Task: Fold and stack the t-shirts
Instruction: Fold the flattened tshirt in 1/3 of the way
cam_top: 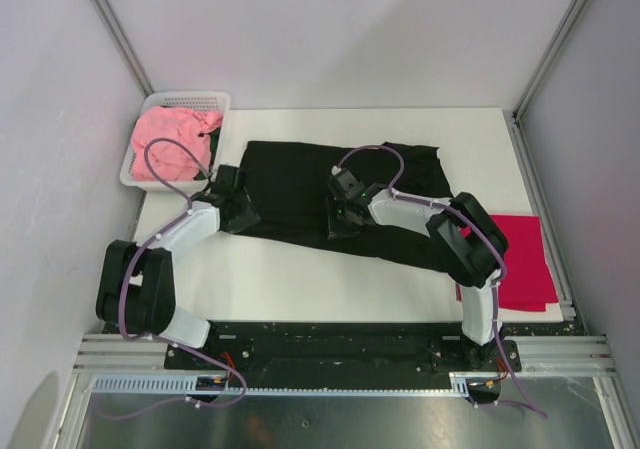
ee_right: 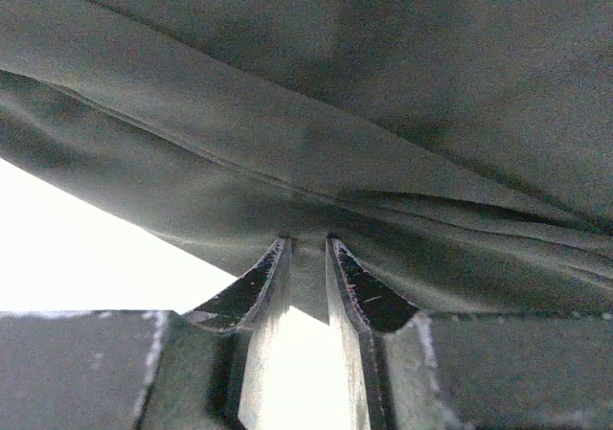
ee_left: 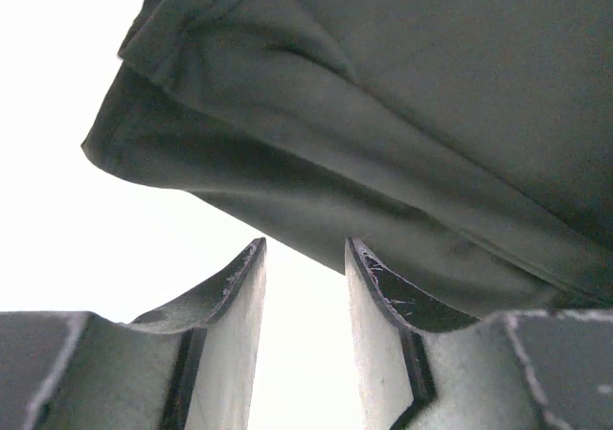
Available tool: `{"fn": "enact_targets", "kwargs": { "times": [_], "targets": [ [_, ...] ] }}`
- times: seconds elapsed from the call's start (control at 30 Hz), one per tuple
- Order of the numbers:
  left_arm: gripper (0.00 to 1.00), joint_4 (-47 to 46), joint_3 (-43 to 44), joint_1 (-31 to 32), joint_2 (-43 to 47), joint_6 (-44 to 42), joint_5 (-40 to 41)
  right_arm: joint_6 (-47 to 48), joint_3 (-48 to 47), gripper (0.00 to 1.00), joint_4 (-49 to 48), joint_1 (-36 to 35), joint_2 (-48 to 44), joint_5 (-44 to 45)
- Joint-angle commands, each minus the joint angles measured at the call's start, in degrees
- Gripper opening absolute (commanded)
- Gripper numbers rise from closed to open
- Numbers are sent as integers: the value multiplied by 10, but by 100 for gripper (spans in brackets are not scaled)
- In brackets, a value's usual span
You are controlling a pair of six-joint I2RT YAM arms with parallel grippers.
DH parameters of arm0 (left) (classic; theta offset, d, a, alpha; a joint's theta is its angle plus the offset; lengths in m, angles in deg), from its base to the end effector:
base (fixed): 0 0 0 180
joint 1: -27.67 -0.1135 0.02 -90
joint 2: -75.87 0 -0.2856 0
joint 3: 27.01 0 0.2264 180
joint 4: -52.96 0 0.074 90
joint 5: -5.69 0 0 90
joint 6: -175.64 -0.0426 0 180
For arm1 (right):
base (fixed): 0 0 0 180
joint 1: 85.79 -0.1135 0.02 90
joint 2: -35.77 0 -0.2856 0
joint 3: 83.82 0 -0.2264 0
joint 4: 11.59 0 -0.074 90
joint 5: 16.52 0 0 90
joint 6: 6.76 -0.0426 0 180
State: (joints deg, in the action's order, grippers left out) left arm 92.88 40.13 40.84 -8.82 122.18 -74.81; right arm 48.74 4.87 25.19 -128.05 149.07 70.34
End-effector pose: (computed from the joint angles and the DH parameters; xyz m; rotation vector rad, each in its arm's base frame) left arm 0.2663 -0.0551 0.2318 -0.5785 2.4909 -0.1208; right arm 0.2969 0.2730 0.1914 -0.2033 2.6915 0.5264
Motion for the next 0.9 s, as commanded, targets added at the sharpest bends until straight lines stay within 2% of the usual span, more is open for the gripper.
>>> {"fn": "enact_targets", "kwargs": {
  "times": [0.0, 0.2, 0.47, 0.87],
  "targets": [
    [43, -10, -17, -14, 24, 19, 7, -4, -19, 25, 1, -3, 15, 6],
    [43, -10, 0, -20, -12, 23, 9, -4, -19, 25, 22, -18, 15, 15],
    [41, -11, 77, -27, -115, 17, 19, -7, -16, 25, 33, -40, 16, 17],
    [41, -11, 180, -28, -197, 9, 9, -6, 5, 25, 41, -55, 13, 19]
  ]
}}
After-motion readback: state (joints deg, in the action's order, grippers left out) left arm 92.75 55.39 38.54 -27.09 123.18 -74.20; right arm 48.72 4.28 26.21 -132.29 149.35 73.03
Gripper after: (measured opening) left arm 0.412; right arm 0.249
